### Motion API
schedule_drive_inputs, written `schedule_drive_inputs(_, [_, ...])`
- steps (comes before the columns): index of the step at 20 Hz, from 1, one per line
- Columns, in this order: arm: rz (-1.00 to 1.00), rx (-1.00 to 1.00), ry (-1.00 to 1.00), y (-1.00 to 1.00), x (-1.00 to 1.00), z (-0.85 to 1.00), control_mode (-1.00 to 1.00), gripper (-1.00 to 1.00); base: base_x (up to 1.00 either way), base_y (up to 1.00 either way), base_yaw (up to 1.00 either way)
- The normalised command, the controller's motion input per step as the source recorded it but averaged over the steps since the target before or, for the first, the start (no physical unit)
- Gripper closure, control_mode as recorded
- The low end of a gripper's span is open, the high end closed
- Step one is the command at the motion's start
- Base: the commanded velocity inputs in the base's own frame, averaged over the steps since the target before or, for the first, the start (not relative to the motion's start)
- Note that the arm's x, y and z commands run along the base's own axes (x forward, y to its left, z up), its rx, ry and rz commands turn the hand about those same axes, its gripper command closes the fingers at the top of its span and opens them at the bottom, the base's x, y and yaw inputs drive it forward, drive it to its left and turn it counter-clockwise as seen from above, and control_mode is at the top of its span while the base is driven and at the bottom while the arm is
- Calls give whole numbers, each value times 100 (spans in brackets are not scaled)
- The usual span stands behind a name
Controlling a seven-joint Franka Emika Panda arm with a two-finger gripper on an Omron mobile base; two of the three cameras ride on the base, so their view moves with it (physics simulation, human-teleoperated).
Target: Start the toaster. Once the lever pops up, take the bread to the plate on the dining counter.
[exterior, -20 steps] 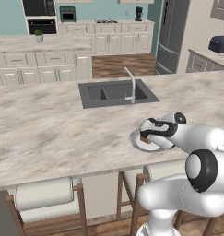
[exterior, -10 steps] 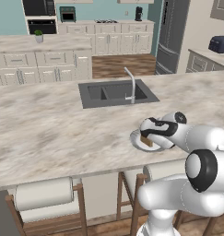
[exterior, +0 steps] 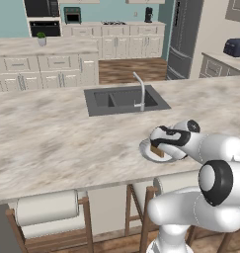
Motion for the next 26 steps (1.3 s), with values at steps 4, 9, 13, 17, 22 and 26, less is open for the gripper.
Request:
schedule_drive_inputs(4, [0,0,0,-1,0,3,-100,-100,0,0,0])
schedule_drive_inputs(9, [0,0,0,-2,0,5,-100,-100,0,0,0])
schedule_drive_inputs(13, [0,0,0,0,0,1,-100,-100,0,0,0])
schedule_drive_inputs(17, [0,0,0,0,7,8,-100,-100,0,0,0])
schedule_drive_inputs(22, [0,0,0,0,3,12,-100,-100,0,0,0])
schedule_drive_inputs(26, [0,0,0,0,4,16,-100,-100,0,0,0])
